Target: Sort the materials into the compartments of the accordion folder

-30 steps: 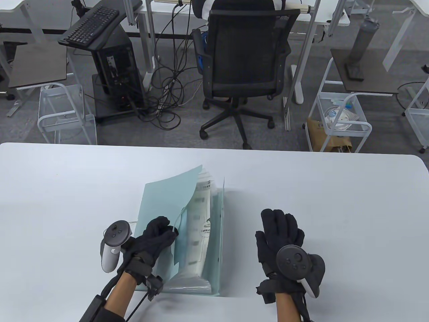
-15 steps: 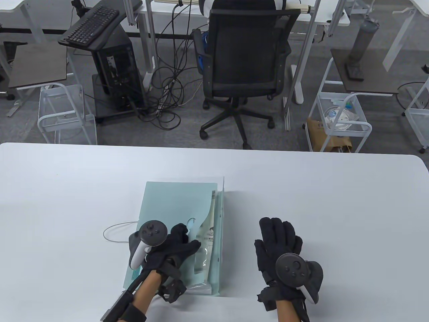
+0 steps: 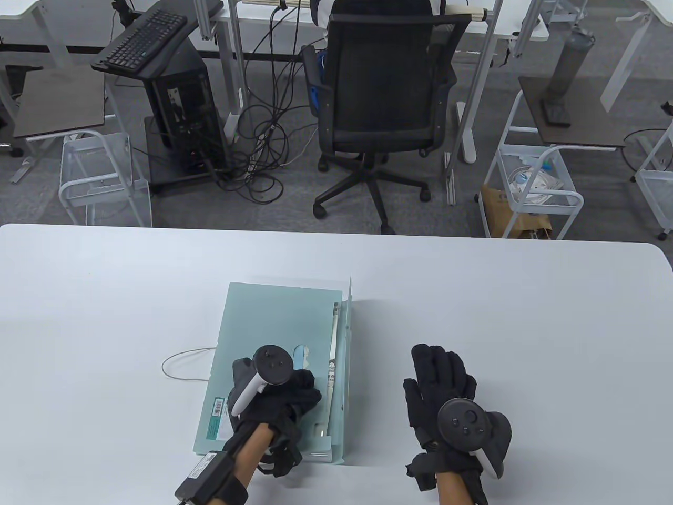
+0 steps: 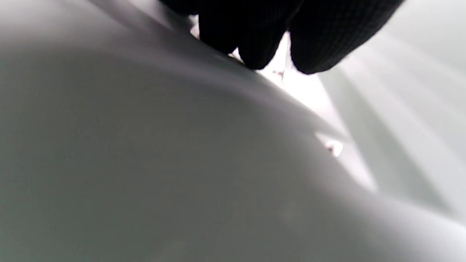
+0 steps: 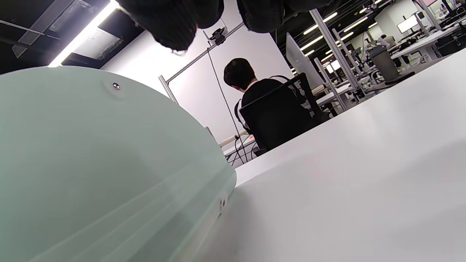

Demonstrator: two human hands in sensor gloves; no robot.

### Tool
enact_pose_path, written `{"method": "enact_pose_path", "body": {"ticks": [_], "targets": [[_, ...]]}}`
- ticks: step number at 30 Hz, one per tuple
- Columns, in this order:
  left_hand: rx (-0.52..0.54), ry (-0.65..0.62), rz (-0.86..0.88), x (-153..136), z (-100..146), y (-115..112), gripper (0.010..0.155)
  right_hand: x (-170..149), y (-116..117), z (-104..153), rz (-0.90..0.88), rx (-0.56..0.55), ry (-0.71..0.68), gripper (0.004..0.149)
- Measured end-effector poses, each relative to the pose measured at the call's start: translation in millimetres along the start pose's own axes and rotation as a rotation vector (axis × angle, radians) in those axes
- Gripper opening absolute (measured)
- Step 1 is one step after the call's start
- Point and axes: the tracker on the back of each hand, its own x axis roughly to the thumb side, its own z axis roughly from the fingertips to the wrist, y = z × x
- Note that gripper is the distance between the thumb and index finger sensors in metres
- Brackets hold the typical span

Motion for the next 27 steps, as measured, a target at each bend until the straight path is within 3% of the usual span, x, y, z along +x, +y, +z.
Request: {"method": "enact_pose_path", "body": {"ticks": [7, 13, 17, 27], "targets": [[-0.061, -0.064, -0.12, 3.1, 9.8, 4.9, 0.061, 1.1, 0.8, 0.4, 0.011, 0.004, -0.005, 0.057], [0.035, -0.123, -0.181, 4.4, 32.4, 27.7, 0.065, 0.3, 2.4, 0.5, 0.021, 0.019, 0.005, 0.057], [0.155, -0.147, -0.218, 0.3, 47.4, 47.0, 0.072, 0.9, 2.8, 0.6, 0.032, 0.022, 0.006, 0.057], [0.362, -0.113, -0.3, -34.4, 70.0, 84.6, 0.078, 4.3, 5.3, 0.3, 0.062, 0.036, 0.002, 0.056]]}}
